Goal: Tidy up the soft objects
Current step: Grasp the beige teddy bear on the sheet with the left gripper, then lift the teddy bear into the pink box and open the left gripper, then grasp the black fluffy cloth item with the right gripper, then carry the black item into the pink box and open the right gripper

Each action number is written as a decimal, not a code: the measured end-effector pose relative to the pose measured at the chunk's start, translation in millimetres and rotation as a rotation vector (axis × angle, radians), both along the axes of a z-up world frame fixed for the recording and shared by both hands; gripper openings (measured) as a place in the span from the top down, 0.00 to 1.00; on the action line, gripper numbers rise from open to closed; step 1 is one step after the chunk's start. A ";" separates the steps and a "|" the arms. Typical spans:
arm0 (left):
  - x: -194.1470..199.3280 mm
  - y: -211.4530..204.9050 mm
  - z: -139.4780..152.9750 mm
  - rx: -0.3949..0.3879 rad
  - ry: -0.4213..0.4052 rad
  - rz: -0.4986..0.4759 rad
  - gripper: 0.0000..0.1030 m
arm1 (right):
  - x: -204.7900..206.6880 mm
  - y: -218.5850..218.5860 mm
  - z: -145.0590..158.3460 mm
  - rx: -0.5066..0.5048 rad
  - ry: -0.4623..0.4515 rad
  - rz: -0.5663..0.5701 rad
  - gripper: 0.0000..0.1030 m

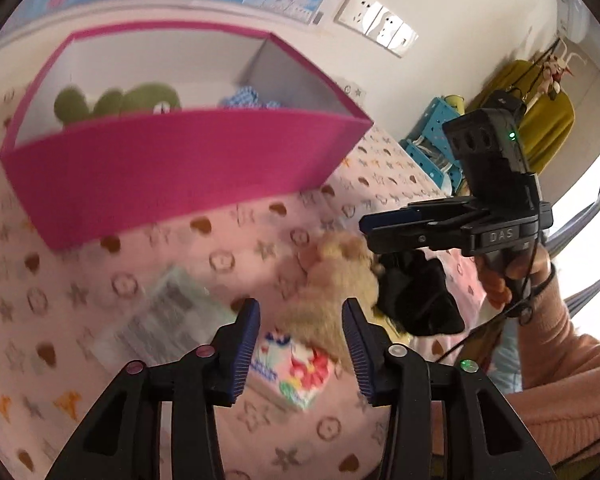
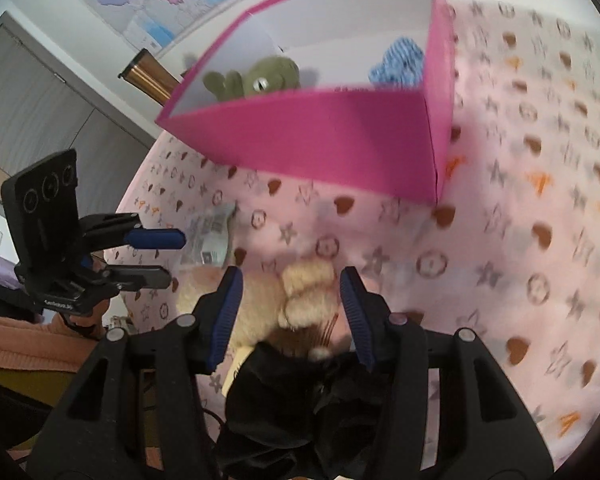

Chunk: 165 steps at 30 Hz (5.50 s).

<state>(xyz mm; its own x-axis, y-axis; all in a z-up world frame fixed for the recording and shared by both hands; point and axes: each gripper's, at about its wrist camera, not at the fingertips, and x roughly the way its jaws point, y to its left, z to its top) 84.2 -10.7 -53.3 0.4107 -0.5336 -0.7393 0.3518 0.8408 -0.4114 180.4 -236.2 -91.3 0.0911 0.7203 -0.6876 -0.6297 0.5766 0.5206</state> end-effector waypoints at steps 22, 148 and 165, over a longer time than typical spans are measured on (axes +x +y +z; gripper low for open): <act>-16.8 -25.7 -18.2 -0.027 0.070 -0.031 0.68 | -24.6 -7.2 -20.9 0.070 -0.023 -0.080 0.79; 6.3 -80.2 13.9 -0.147 -0.023 -0.166 0.75 | -58.4 -38.6 70.5 0.212 -0.241 -0.093 0.82; 49.6 -33.8 89.3 0.003 -0.221 0.016 0.78 | 3.6 14.0 153.1 0.276 -0.405 -0.036 0.82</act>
